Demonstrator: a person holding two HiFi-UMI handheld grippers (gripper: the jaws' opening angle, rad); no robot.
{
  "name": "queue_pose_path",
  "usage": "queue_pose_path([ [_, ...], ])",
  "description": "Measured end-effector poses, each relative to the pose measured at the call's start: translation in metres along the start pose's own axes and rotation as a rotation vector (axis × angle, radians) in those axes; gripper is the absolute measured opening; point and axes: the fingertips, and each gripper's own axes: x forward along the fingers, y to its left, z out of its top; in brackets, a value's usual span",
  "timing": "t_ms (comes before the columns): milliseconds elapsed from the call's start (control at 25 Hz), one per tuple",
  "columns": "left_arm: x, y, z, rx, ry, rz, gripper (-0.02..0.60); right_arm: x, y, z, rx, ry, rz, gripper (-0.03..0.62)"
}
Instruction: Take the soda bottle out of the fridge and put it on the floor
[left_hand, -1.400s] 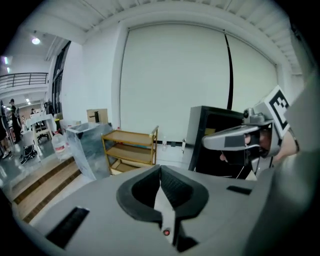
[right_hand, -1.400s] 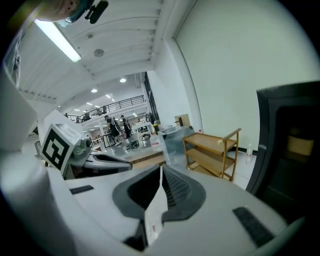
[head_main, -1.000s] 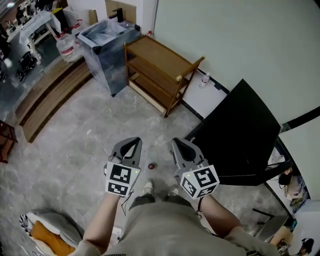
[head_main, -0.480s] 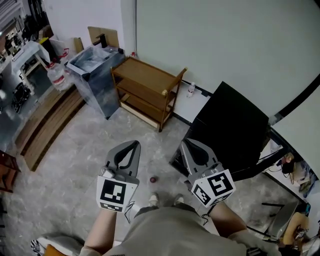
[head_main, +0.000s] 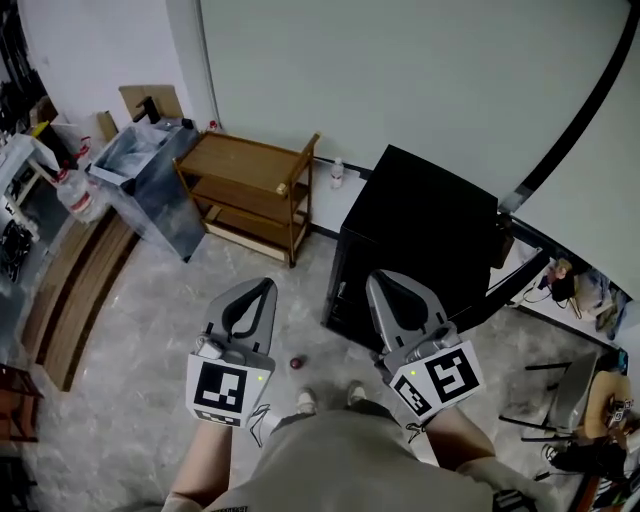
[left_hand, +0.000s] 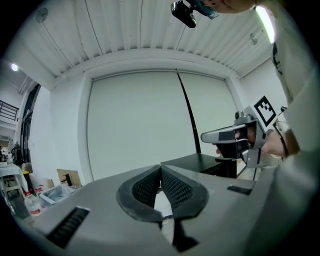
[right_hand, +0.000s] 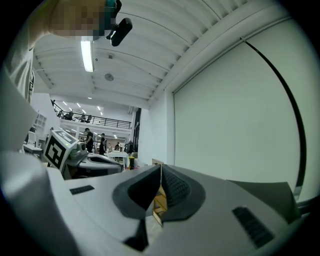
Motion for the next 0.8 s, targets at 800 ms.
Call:
queue_pose_path([
  [800,0.034,-0.035,0.004,0.019,-0.008,-0.121,0.006,-0.029,-0.025,-0.012,0.014,0.005,-0.081,-0.002],
])
